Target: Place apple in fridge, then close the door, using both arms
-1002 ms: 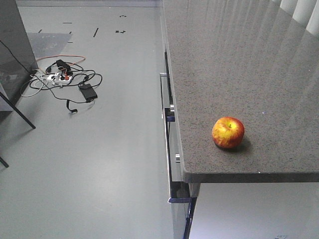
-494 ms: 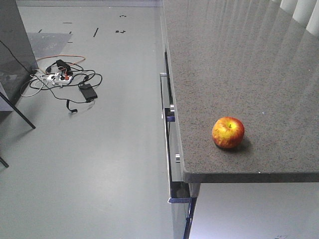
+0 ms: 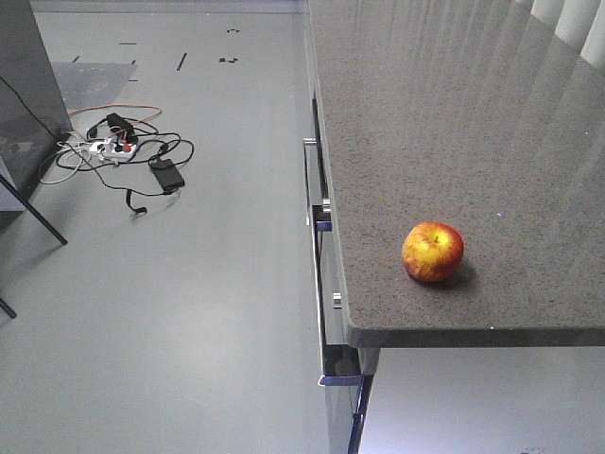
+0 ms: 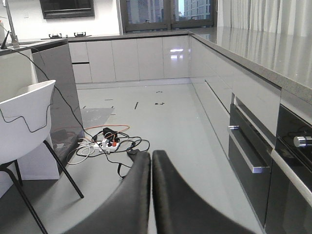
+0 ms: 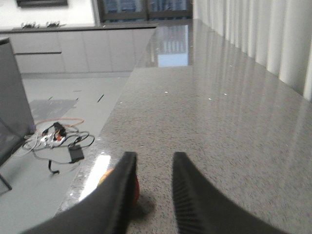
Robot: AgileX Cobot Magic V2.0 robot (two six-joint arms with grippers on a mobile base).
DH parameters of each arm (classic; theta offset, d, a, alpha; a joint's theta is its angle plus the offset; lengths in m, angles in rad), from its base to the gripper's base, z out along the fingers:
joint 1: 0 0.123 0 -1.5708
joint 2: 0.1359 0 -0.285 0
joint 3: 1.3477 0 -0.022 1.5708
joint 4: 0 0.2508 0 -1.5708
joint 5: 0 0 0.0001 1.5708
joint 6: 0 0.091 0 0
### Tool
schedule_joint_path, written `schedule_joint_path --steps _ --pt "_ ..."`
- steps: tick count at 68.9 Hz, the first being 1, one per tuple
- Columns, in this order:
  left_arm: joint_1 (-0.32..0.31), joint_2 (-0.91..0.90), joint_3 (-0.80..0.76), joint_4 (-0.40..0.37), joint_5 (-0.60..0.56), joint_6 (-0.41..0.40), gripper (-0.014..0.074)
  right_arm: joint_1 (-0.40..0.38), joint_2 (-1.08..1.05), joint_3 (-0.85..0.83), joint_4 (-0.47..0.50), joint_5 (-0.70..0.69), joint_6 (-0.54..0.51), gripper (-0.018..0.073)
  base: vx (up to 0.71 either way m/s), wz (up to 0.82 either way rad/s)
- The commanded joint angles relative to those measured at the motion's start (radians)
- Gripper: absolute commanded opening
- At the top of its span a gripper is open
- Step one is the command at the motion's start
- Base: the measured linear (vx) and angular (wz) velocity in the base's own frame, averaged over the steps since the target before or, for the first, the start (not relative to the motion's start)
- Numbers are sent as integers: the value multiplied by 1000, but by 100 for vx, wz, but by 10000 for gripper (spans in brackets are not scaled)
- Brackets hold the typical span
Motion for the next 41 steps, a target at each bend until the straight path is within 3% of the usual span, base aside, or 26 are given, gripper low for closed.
schedule_joint_path --steps 1,8,16,28,41 --pt "-8 -14 -20 -10 -73 -8 -8 1 79 -73 130 -69 -172 410 0 0" --pt "-8 -14 -20 -10 -73 -8 -8 1 122 -79 229 -135 -319 585 0 0" --pt "-8 -14 -20 -10 -73 -8 -8 1 142 -79 277 -186 -422 689 0 0" --pt "-8 -14 -20 -10 -73 -8 -8 1 155 -80 291 -175 -463 689 0 0" --pt "-8 -14 -20 -10 -73 -8 -8 1 322 -216 313 -9 -502 674 0 0"
